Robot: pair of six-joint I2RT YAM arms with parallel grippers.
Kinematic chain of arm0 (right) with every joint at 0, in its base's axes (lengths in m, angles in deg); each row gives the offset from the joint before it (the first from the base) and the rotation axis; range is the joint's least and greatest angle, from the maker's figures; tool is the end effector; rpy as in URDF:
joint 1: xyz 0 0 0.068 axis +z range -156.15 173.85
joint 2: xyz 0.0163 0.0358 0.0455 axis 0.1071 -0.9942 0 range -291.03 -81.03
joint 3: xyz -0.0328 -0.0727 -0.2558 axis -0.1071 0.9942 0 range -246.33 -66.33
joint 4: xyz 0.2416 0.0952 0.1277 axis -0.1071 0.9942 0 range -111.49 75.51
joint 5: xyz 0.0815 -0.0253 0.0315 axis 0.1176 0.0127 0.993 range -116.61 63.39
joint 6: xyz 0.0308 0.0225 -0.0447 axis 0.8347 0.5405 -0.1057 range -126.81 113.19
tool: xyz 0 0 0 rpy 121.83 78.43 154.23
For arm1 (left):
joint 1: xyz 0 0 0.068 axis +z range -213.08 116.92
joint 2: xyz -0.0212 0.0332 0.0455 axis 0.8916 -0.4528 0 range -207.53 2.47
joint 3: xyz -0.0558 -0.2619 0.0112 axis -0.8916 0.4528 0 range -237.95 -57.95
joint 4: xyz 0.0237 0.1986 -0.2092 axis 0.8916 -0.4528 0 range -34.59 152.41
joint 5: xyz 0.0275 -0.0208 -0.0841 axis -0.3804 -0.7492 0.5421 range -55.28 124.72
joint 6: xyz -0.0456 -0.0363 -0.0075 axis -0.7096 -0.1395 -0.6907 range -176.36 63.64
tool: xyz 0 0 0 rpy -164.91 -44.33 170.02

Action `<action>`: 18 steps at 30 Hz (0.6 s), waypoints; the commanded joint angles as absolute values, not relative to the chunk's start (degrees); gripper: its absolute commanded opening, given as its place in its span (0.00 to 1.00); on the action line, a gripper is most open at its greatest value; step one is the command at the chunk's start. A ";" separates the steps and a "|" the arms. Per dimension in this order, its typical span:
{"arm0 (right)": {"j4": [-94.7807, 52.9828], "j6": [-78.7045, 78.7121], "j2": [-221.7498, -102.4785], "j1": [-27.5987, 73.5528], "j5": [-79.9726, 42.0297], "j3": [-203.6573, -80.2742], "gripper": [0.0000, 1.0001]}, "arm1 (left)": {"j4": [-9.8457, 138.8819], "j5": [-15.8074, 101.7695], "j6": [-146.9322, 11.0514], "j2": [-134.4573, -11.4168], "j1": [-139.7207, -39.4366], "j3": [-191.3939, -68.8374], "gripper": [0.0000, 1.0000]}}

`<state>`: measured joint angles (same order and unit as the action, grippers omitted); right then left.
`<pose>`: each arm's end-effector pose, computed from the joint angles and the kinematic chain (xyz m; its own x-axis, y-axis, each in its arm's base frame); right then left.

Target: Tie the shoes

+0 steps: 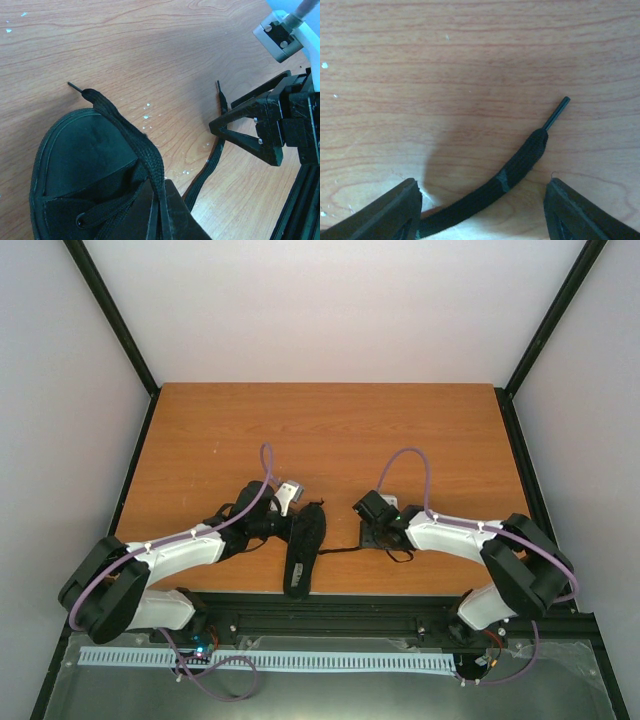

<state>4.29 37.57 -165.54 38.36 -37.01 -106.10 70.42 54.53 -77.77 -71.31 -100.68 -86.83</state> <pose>0.1989 0.1847 0.1113 -0.9328 0.0478 -0.3573 0.0081 0.9937 0.1117 0.2097 -0.1798 0.1424 -0.7307 0.1293 -0.6703 0.5608 0.6736 -0.4814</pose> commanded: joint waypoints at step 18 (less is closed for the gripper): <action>0.18 31.04 -146.93 39.38 -35.31 -113.44 0.03 | 73.36 68.65 -74.83 -74.70 -100.26 -90.16 0.02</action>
